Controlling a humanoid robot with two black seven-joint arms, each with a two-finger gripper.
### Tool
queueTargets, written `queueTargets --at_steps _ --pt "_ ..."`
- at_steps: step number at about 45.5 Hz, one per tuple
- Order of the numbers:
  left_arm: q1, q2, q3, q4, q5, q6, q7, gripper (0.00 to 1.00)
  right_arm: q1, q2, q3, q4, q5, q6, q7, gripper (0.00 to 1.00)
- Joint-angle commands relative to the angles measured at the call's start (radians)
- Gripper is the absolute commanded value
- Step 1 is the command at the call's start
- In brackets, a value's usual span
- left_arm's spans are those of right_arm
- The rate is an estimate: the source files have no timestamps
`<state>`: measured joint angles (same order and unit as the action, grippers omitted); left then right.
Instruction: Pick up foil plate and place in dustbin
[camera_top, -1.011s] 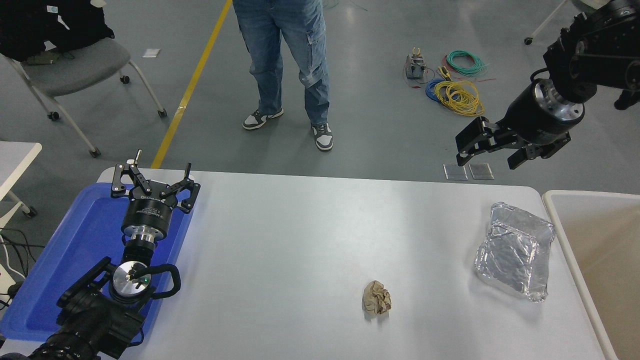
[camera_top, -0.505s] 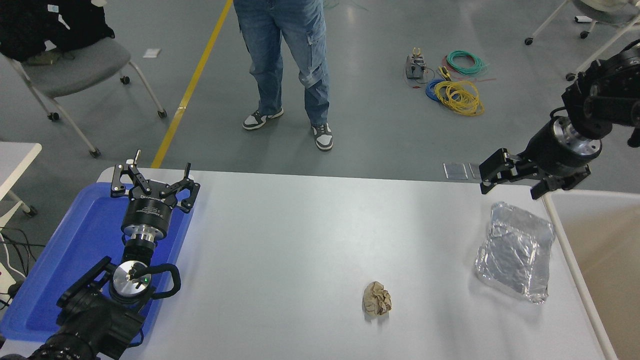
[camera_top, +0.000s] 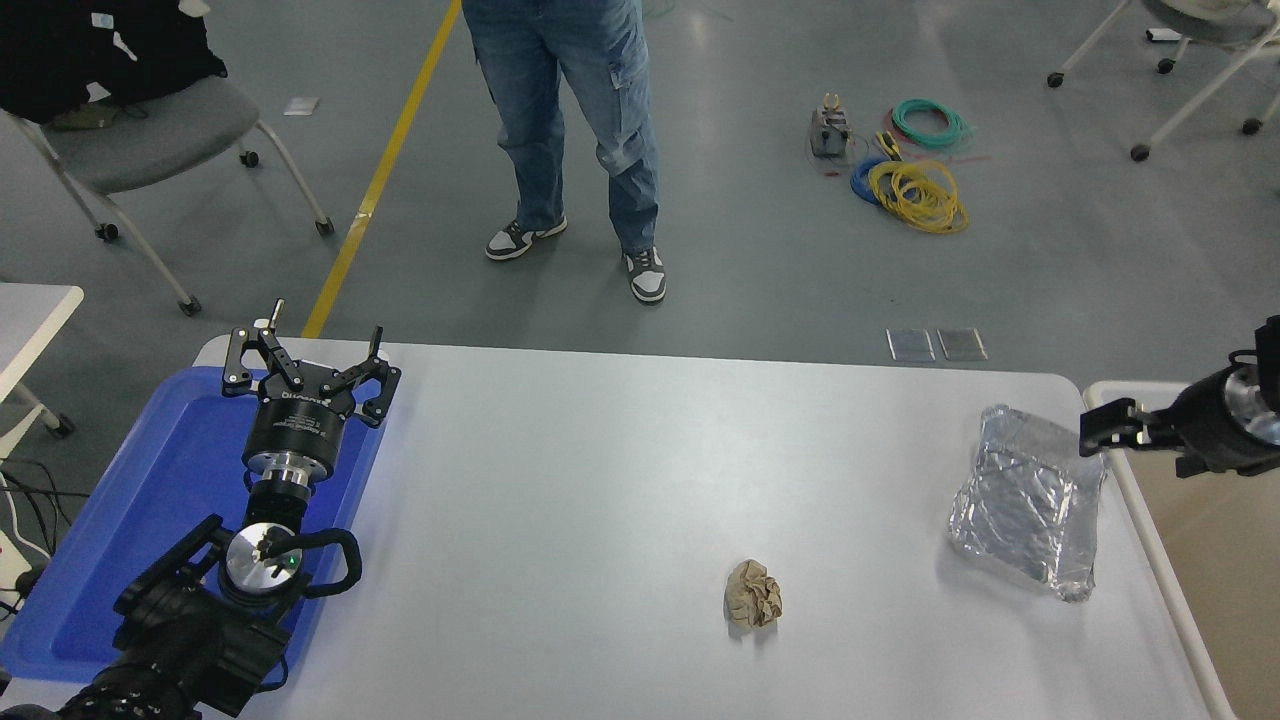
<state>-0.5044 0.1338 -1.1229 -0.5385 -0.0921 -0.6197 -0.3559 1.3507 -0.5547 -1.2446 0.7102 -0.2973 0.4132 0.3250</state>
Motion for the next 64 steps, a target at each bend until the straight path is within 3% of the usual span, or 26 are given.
queueTargets --at_steps 1,12,57,64 --pt "0.0 0.0 0.0 0.0 0.0 0.0 0.0 1.0 -0.152 -0.01 0.051 -0.104 0.006 -0.094 0.0 1.0" --pt "0.0 0.0 0.0 0.0 0.0 0.0 0.0 1.0 -0.334 0.004 0.197 -0.195 0.006 -0.231 0.0 1.0" --pt "0.0 0.0 0.0 0.0 0.0 0.0 0.0 1.0 -0.531 0.07 0.452 -0.279 0.006 -0.315 0.009 0.97" --pt "0.0 0.0 0.0 0.0 0.0 0.0 0.0 1.0 -0.542 0.076 0.452 -0.278 0.004 -0.333 0.011 0.86"
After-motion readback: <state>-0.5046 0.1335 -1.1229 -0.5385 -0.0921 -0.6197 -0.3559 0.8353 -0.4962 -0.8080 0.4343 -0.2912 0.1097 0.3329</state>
